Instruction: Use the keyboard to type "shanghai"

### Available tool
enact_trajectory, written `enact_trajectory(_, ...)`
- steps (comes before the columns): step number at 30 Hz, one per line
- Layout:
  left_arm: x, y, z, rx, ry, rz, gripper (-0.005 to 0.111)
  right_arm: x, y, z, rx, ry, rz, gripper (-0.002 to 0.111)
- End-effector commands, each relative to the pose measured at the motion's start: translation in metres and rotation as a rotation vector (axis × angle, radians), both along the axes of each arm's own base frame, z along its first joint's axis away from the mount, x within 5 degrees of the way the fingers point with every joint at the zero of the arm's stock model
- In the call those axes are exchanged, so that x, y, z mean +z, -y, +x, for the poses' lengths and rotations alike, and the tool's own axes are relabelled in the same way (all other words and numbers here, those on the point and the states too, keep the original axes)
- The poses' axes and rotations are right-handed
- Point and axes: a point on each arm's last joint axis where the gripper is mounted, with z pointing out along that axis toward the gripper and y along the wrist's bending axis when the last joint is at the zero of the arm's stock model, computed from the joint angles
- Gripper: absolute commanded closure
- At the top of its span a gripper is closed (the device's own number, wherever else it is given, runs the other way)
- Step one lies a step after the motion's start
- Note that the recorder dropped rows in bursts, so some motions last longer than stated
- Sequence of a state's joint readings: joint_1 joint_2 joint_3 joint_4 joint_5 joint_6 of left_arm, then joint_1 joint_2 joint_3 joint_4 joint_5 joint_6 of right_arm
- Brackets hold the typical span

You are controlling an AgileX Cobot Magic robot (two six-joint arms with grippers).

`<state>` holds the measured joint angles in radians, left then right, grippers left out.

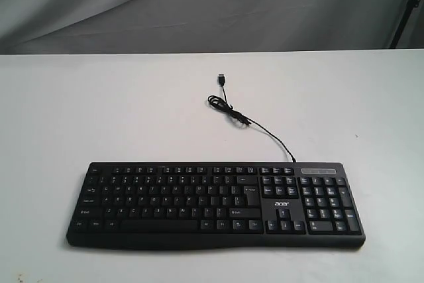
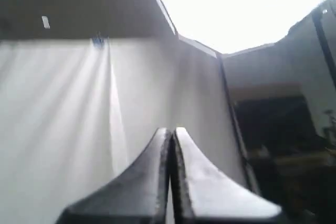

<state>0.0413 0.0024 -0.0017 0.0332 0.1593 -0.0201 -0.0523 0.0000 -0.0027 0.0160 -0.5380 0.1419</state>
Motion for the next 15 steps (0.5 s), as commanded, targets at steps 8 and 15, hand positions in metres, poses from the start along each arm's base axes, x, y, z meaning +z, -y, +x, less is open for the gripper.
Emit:
enact_trajectory(8,0.0,0.0,0.0,-0.006,0.007,-0.002,0.107,0.142,-0.007,0.032,0.167,-0.061,0.071,0.108)
enact_trajectory(15,0.0,0.0,0.0,-0.006,0.007,-0.002,0.107,0.218,0.011,0.133,-0.257,-0.401,-0.449,0.108)
